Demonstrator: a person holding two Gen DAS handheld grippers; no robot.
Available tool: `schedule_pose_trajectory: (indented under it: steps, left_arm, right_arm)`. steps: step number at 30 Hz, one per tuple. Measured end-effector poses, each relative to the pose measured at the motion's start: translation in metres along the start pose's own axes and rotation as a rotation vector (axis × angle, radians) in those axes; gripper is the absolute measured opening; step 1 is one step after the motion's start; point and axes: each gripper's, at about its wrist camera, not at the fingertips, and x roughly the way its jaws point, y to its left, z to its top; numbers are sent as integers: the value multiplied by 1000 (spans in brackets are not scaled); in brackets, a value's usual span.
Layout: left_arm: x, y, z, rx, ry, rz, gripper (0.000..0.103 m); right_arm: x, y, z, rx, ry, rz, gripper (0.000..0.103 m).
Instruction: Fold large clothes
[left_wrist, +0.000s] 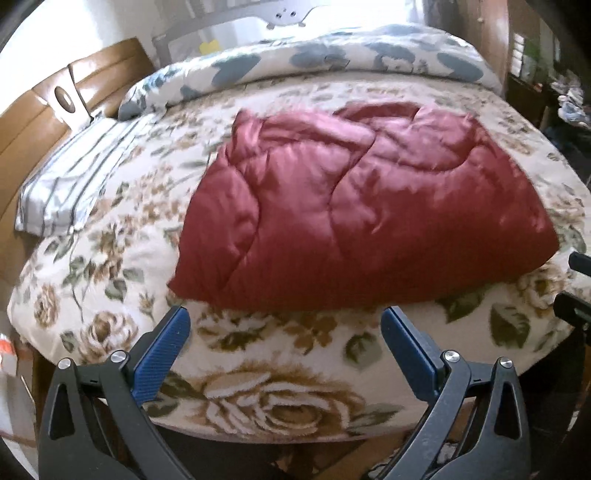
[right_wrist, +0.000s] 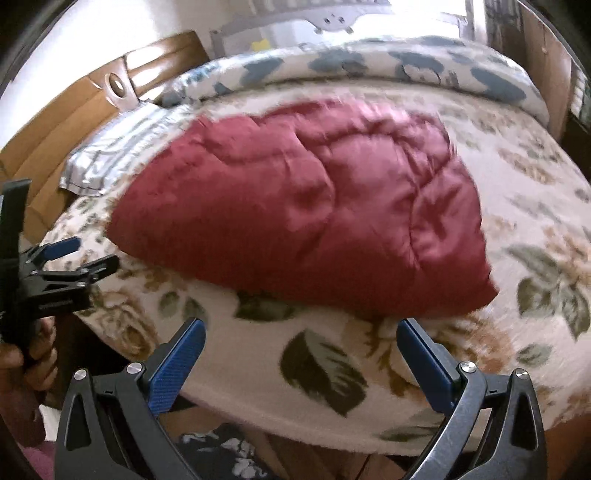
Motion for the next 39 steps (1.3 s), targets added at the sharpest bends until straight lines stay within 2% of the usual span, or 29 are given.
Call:
schedule_pose_trajectory:
  steps: [4,7,15,39]
  left_arm:
    - [2,0,12,-23,9,-53,103]
    - [12,0,17,-50,39,-73,103]
    - [33,-1,26,-80,93,-77,103]
    - [28,-6,46,-73,68,-86,103]
  right_arm:
    - [-11,-1,13,21,-25,-12,103]
    - [-3,-6,21,42,-19,-15,103]
    - [23,-10,33,55,28,-35,103]
    - [45,-8,55,55,71,-17,103]
